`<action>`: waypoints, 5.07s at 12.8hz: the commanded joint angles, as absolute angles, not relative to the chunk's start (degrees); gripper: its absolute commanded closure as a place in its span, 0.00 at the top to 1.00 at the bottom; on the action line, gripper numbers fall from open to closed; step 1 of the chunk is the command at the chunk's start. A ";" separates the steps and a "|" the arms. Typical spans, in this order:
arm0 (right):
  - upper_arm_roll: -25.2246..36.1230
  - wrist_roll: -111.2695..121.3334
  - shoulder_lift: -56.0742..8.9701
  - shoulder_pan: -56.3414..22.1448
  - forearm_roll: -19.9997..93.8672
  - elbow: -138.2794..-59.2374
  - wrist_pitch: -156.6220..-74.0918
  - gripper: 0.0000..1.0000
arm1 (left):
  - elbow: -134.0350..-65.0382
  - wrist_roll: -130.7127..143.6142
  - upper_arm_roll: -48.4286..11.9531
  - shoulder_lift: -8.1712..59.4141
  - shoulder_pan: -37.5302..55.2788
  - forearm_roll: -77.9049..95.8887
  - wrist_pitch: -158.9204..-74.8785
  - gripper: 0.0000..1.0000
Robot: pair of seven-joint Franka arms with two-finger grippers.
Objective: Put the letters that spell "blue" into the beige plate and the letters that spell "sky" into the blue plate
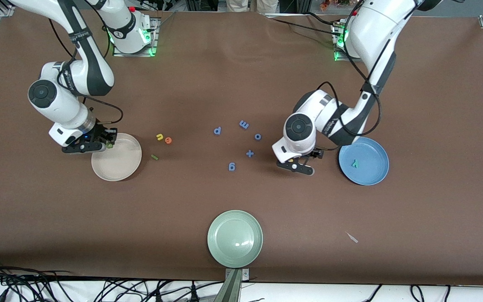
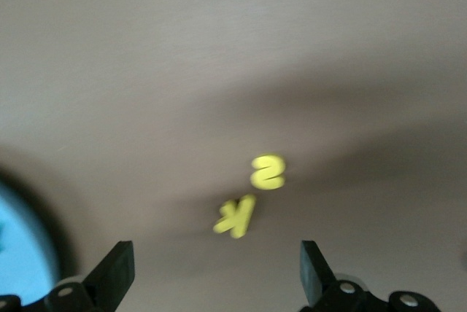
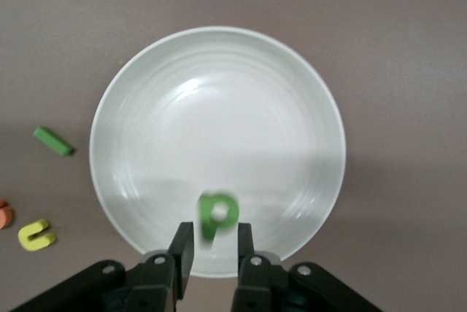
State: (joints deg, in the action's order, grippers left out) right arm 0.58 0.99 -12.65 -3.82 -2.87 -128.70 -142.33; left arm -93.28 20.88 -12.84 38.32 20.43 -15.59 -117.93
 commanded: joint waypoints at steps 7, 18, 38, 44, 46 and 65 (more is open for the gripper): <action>-3.85 -14.20 -21.96 -5.53 -1.41 -116.47 -141.50 0.55 | -101.85 7.91 -12.39 38.94 18.20 -15.64 -130.06 0.99; -6.33 -31.99 -31.46 -10.28 -0.97 -113.81 -146.85 0.60 | -102.31 8.44 -12.22 33.94 17.58 -15.56 -125.88 0.00; -6.24 -31.73 -28.12 -10.20 -0.62 -120.15 -148.36 0.46 | -87.98 10.80 -17.93 40.24 12.65 -13.01 -116.59 1.00; -5.89 -29.19 -28.12 -9.93 -0.70 -118.30 -148.01 0.46 | -89.30 16.17 -17.84 46.49 14.06 -13.80 -125.85 1.00; -5.89 -29.35 -28.65 -9.84 -0.70 -117.95 -148.18 0.46 | -89.64 17.13 -17.84 46.93 14.41 -13.89 -126.30 0.94; -6.06 -31.20 -30.41 -10.11 -0.62 -118.74 -149.94 0.43 | -91.84 1.14 -17.40 33.92 -1.31 -14.15 -97.47 0.55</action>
State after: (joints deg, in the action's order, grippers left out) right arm -5.73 -31.06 -30.19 -10.09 -1.35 -118.13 -149.03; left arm -90.22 2.57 -17.10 34.35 -0.24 -14.41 -97.60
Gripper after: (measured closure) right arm 0.529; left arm 0.736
